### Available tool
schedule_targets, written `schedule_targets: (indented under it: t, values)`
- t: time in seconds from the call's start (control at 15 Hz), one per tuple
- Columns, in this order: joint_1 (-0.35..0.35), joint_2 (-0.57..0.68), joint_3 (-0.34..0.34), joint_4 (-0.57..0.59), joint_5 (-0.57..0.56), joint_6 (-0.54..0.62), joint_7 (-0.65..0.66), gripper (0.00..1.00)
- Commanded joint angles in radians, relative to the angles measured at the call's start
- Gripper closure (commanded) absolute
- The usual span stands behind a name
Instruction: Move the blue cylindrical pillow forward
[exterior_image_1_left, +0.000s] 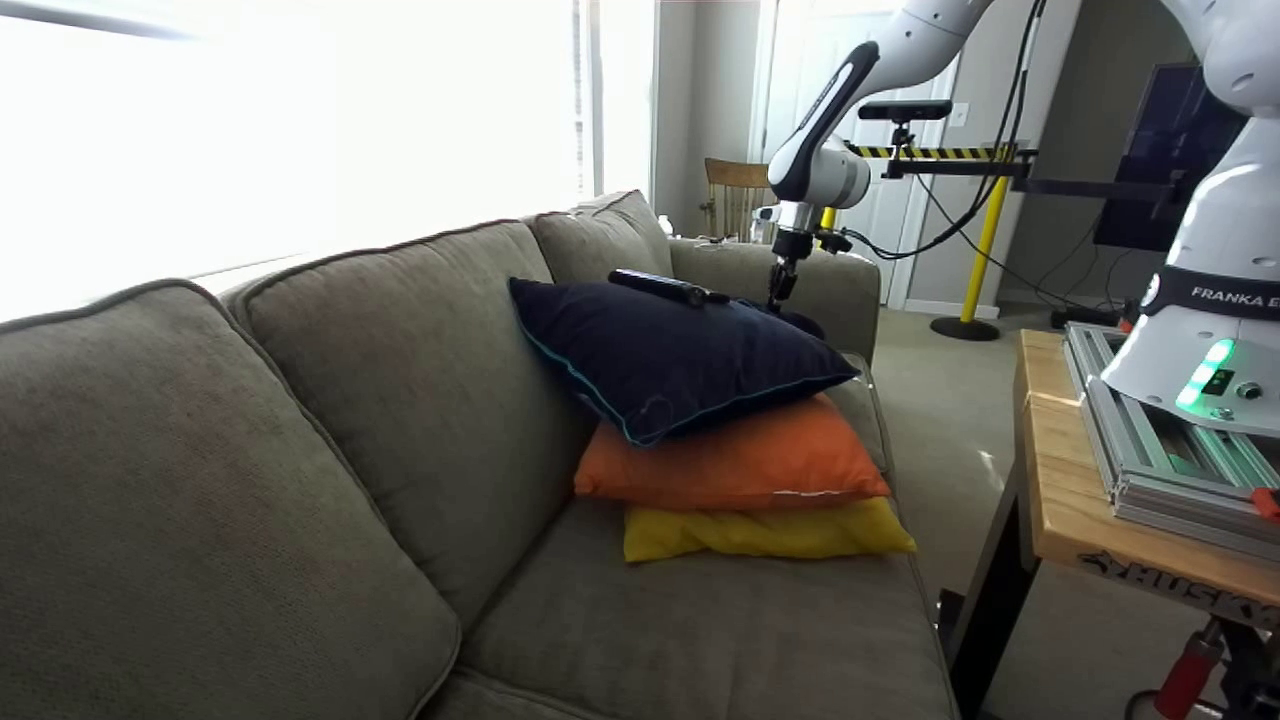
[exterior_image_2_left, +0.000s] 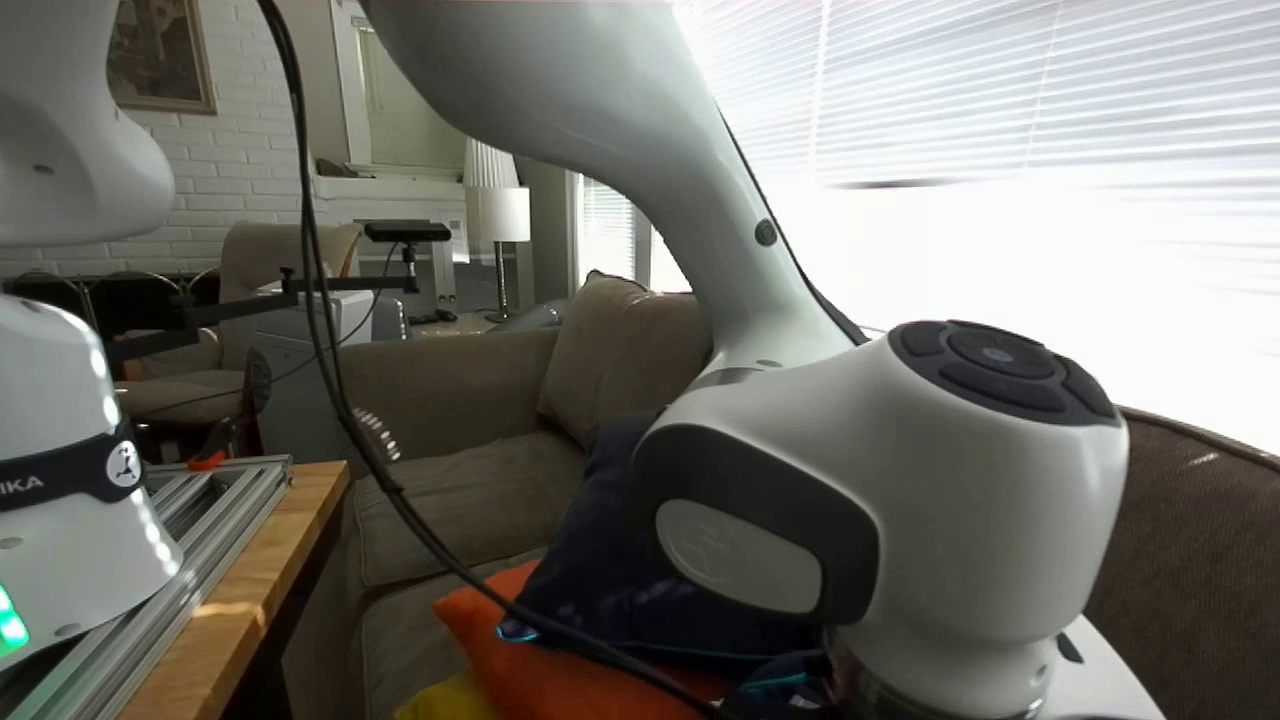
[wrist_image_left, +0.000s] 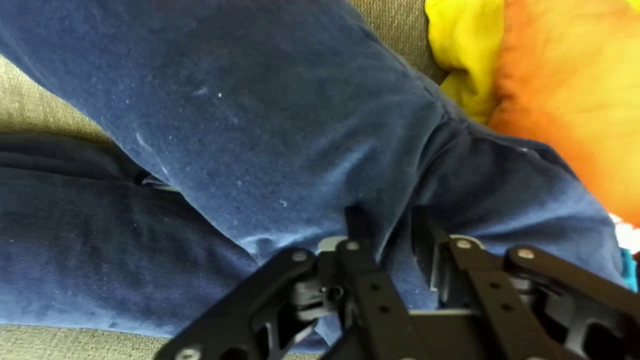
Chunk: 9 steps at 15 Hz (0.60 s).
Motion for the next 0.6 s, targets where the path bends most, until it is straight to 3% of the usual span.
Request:
schedule_targets:
  t: [0.0,0.47,0.53]
  values:
    - [-0.020,-0.041,0.004,0.027,0.057,-0.048,0.135,1.00]
    - [-0.034,-0.177,-0.019,0.081,0.091,-0.103,0.366,1.00]
    - [-0.019,-0.178,-0.036,0.086,0.082,-0.074,0.407,0.95]
